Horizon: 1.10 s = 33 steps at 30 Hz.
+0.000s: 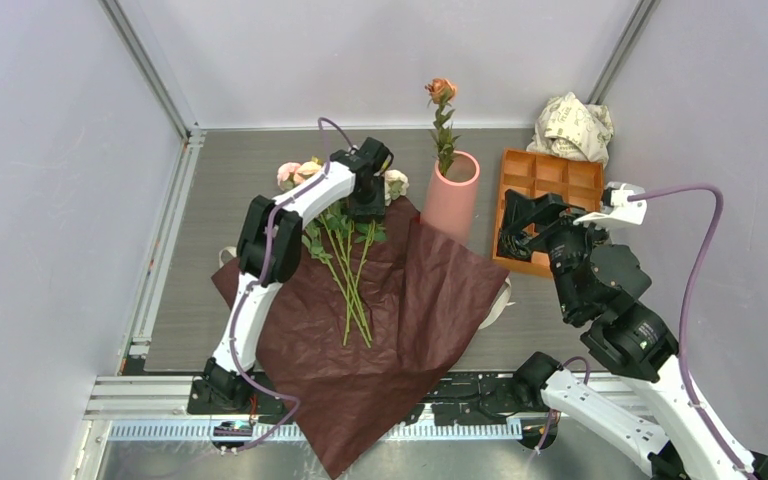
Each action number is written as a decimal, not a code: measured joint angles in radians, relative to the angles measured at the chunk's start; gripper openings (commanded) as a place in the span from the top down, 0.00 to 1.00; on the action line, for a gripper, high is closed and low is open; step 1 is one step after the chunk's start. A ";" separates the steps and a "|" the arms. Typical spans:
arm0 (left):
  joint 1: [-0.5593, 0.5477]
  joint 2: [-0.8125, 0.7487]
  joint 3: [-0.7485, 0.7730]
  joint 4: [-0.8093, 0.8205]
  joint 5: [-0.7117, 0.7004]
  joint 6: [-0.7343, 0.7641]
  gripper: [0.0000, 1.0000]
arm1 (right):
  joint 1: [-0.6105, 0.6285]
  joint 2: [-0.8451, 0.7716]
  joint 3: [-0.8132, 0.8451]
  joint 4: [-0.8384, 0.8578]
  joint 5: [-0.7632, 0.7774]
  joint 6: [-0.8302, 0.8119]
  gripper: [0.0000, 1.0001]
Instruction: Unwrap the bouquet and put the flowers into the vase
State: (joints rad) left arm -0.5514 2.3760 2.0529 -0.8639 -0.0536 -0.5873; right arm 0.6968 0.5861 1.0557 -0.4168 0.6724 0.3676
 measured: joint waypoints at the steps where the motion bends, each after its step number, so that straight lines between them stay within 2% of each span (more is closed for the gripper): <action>1: -0.005 0.005 0.006 -0.003 -0.006 0.002 0.61 | 0.000 0.000 -0.002 -0.003 -0.002 0.003 0.03; 6: -0.025 0.008 0.008 -0.003 -0.024 0.019 0.80 | 0.000 0.000 -0.014 -0.019 -0.014 0.020 0.04; 12: -0.034 0.009 0.008 -0.002 -0.032 0.031 0.93 | 0.000 0.000 -0.015 -0.031 -0.026 0.041 0.04; 23: -0.035 -0.049 -0.040 0.001 -0.061 0.046 0.97 | 0.000 -0.013 -0.016 -0.054 -0.031 0.060 0.04; 33: -0.037 -0.447 -0.168 0.090 -0.093 0.051 0.96 | 0.000 -0.013 -0.016 -0.078 -0.031 0.068 0.04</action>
State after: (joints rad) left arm -0.5880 1.9293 1.8851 -0.7742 -0.1463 -0.5362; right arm 0.6968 0.5735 1.0397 -0.4946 0.6415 0.4355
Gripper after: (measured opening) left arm 0.114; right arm 0.966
